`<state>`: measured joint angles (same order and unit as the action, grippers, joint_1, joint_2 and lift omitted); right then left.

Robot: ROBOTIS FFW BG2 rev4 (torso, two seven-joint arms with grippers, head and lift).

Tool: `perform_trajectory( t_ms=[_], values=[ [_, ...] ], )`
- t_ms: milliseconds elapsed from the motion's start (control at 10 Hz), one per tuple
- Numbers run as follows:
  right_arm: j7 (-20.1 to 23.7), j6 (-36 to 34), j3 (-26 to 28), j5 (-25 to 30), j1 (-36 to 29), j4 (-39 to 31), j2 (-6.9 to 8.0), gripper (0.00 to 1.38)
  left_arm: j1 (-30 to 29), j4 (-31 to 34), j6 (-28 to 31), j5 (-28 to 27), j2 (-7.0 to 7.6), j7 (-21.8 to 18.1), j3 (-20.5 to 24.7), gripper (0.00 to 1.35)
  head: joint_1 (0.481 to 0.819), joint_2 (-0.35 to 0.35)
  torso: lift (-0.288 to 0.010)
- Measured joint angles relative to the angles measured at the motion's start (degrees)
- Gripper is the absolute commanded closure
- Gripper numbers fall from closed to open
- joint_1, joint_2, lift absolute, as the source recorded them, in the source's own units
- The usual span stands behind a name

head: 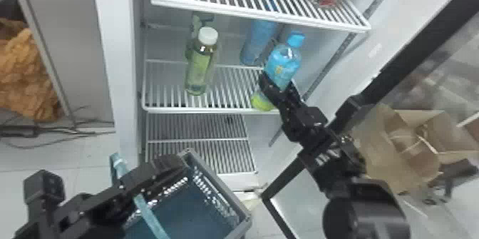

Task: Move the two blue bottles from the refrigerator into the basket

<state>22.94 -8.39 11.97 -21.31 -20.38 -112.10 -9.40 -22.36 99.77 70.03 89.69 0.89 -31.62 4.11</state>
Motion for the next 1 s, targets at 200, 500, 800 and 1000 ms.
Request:
perform_trajectory(
  t_ms=[200,500,800,1000],
  values=[
    [0.0,-3.7,0.3,-2.4,-5.2,-7.1,0.00,1.28,0.0,0.0,0.0,0.0,-0.01,0.0,0.1,1.16,0.695,-0.350,-0.216],
    [1.3,-9.7,0.2,-6.2,-10.7,-14.7,0.16,1.28,0.0,0.0,0.0,-0.2,-0.08,0.1,0.1,1.16,0.695,-0.350,-0.216],
    [4.0,-16.3,0.2,-8.2,-13.7,-19.8,0.55,1.28,0.0,0.0,0.0,-0.2,-0.10,0.1,0.1,1.16,0.695,-0.321,-0.216],
    [7.0,-22.0,0.1,-9.3,-14.8,-22.3,0.70,1.28,0.0,0.0,0.0,-0.2,-0.10,0.1,0.1,1.16,0.695,-0.298,-0.216]
  ],
)
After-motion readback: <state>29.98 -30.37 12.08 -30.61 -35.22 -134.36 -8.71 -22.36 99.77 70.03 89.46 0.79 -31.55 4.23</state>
